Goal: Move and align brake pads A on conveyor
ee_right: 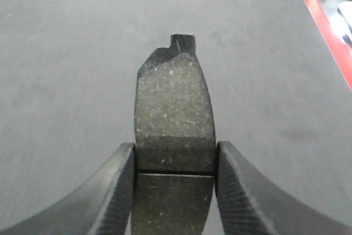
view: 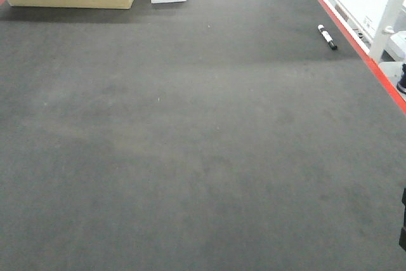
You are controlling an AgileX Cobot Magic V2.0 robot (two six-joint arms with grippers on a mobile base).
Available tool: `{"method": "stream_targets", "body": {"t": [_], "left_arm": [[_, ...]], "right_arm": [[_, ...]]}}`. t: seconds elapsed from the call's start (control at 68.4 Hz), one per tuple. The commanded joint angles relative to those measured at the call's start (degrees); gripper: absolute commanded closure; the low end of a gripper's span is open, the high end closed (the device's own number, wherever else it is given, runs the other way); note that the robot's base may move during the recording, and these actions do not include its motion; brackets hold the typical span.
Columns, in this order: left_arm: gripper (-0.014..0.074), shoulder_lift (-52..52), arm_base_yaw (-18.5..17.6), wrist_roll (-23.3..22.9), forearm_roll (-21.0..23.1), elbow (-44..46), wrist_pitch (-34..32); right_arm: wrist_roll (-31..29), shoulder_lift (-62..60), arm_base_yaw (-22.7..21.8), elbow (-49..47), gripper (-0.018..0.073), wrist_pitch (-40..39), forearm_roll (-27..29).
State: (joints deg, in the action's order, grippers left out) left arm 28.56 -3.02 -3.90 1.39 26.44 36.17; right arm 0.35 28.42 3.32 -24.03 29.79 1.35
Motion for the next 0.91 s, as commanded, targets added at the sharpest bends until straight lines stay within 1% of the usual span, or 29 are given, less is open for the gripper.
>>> {"method": "stream_targets", "body": {"t": [0.0,0.892], "left_arm": [[0.0603,0.0,-0.4,-0.21,0.3,1.8,-4.95],[0.0603,0.0,-0.4,-0.21,0.3,1.8,-4.95]], "right_arm": [[-0.35,0.03,-0.31,-1.83,0.0565,-4.71,-0.16],[-0.35,0.03,-0.31,-1.83,0.0565,-4.73,-0.16]]}}
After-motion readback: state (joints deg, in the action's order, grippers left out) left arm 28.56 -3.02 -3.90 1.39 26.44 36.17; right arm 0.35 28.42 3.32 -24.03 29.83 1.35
